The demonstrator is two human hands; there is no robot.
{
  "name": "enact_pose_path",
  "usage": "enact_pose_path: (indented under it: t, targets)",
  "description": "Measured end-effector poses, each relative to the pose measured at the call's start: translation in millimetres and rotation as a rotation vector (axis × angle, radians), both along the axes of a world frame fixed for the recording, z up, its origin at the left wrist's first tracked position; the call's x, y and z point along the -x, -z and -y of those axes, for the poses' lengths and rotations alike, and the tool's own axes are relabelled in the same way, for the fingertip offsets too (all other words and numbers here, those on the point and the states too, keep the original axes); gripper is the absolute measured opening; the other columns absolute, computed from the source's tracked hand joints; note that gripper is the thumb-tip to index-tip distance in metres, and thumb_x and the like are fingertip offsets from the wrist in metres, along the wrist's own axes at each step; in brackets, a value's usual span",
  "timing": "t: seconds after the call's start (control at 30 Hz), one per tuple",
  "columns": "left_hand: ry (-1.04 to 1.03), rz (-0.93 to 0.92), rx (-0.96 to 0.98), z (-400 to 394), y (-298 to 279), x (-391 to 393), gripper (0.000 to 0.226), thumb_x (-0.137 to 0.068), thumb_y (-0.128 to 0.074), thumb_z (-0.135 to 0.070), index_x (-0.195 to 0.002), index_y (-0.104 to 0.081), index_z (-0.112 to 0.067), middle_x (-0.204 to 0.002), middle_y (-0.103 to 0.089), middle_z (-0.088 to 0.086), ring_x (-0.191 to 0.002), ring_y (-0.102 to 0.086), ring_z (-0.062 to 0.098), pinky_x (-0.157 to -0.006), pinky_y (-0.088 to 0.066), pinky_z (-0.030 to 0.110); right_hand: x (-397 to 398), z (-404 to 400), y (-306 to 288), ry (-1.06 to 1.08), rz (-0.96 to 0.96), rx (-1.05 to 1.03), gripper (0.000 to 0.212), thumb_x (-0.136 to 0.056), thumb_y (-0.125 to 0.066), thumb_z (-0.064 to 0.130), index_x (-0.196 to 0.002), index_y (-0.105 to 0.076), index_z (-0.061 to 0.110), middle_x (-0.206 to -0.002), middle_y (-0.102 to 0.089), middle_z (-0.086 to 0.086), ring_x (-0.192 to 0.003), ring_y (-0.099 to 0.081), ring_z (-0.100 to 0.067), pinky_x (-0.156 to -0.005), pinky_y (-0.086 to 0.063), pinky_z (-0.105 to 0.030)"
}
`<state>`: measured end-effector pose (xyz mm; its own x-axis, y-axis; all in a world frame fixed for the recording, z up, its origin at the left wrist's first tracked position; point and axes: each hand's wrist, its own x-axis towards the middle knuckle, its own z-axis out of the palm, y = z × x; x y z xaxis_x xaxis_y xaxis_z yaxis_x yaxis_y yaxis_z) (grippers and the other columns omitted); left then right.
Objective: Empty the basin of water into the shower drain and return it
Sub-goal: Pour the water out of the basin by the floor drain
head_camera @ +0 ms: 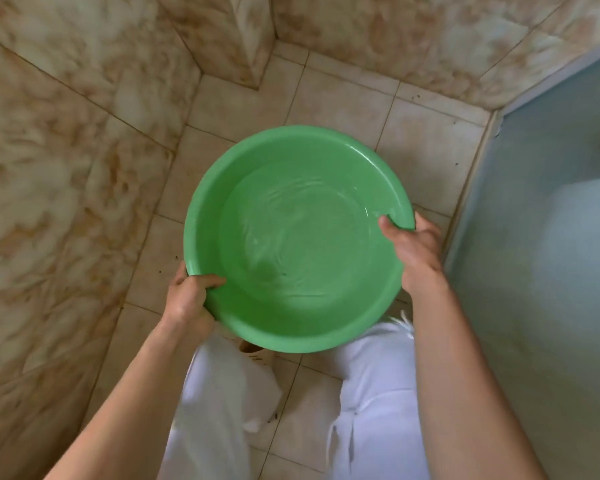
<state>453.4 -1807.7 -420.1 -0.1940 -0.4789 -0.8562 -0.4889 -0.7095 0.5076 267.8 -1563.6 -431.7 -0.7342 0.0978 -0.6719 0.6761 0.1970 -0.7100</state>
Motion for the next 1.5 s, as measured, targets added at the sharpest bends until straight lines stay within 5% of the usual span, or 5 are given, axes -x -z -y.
enact_pose_path:
  t: [0.17, 0.4, 0.8, 1.0, 1.5]
  targets:
    - [-0.024, -0.066, -0.038, -1.2, 57.8, 1.6, 0.067, -0.075, -0.058, 0.015, -0.130, -0.061, -0.023, -0.117, -0.072, 0.014, -0.102, -0.068, 0.041, -0.076, -0.060, 0.055, 17.6, 7.4, 47.8, -0.072, -0.039, -0.005, 0.017, -0.081, -0.072, 0.005, -0.092, -0.069, 0.017, -0.079, -0.071, 0.004, -0.056, -0.064, -0.006, -0.056, -0.056, -0.020]
    - [-0.022, -0.247, -0.037, 9.6, 112.8, 44.6, 0.067, -0.072, -0.054, 0.019, -0.126, -0.063, -0.019, -0.120, -0.072, 0.014, -0.108, -0.067, 0.041, -0.087, -0.054, 0.063, 68.8, 16.7, 84.8, -0.150, -0.132, -0.002, 0.013, -0.081, -0.074, 0.012, -0.083, -0.068, 0.024, -0.081, -0.073, 0.007, -0.060, -0.070, -0.004, -0.054, -0.056, -0.018]
    - [-0.021, -0.454, -0.074, 15.6, 202.1, 103.2, 0.056, -0.077, -0.053, 0.019, -0.115, -0.065, -0.020, -0.116, -0.072, 0.015, -0.101, -0.070, 0.038, -0.081, -0.059, 0.054, 118.8, 17.3, 123.8, -0.190, -0.137, -0.105, 0.026, -0.082, -0.074, 0.018, -0.106, -0.066, 0.017, -0.101, -0.072, -0.005, -0.082, -0.071, -0.020, -0.081, -0.058, -0.038]
    - [0.005, -0.452, -0.158, 16.6, 216.0, 106.0, 0.056, -0.078, -0.051, 0.019, -0.121, -0.062, -0.015, -0.111, -0.072, 0.016, -0.095, -0.070, 0.037, -0.063, -0.061, 0.045, 112.5, 14.2, 125.0, -0.169, 0.009, -0.196, 0.046, -0.081, -0.075, 0.016, -0.120, -0.057, 0.001, -0.118, -0.066, -0.018, -0.089, -0.067, -0.031, -0.080, -0.056, -0.047]
    - [0.090, -0.332, -0.168, 11.1, 249.0, 116.3, 0.061, -0.075, -0.048, 0.019, -0.125, -0.061, -0.013, -0.116, -0.070, 0.019, -0.101, -0.067, 0.041, -0.077, -0.059, 0.050, 105.0, -0.1, 130.6, -0.105, 0.113, -0.283, 0.042, -0.075, -0.074, -0.005, -0.114, -0.061, 0.001, -0.111, -0.068, -0.020, -0.091, -0.068, -0.036, -0.082, -0.056, -0.055]
